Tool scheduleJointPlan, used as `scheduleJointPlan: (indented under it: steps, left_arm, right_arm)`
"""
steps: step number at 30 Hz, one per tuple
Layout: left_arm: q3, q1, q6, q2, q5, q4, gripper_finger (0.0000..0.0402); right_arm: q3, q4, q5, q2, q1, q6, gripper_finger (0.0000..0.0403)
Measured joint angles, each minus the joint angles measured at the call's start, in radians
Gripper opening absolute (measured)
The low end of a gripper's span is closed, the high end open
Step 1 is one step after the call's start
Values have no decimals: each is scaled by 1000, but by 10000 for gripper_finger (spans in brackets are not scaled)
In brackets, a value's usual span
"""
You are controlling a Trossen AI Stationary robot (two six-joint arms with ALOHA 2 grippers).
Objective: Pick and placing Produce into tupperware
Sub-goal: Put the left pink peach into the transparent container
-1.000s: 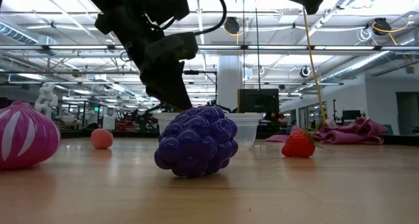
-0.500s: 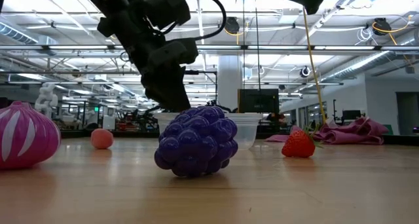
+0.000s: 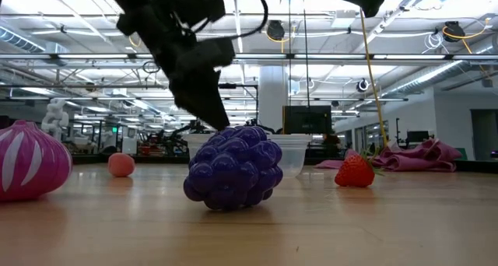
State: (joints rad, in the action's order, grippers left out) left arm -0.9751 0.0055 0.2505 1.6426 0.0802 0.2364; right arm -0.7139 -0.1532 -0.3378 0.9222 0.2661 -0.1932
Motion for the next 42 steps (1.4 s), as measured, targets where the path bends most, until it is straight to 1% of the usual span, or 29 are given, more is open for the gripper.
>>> scheduleJointPlan:
  steps: [2, 6, 8, 12, 15, 17, 21, 23, 29, 35, 42]
  left_arm:
    - [-37, 11, -15, -44, 1, 90, 184]
    - [-112, 18, -6, -156, 3, 328, 182]
    - [-125, 0, 45, -212, 3, 448, 183]
    - [-88, -72, 191, -276, 23, 545, 183]
    - [-35, -135, 269, -279, 51, 528, 182]
    - [6, -168, 315, -268, 52, 521, 183]
    - [64, -202, 387, -245, 65, 506, 184]
    - [79, -207, 413, -238, 75, 473, 185]
    - [108, -208, 414, -237, 62, 449, 195]
    - [109, -208, 433, -236, 68, 450, 216]
    - [108, -209, 444, -175, 63, 433, 240]
  right_arm:
    - [0, 0, 0, 0, 0, -1, 317]
    - [0, 0, 0, 0, 0, -2, 317]
    - [0, 1, 0, 0, 0, -3, 317]
    - [0, 6, 0, 0, 0, 8, 317]
    - [0, 7, 0, 0, 0, 32, 317]
    - [0, 7, 0, 0, 0, 33, 317]
    - [0, 6, 0, 0, 0, 29, 317]
    - [0, 5, 1, 0, 0, 25, 317]
    - [0, -2, 1, 0, 0, 23, 317]
    - [0, -5, 1, 0, 0, 23, 317]
    - [0, -4, 1, 0, 0, 23, 317]
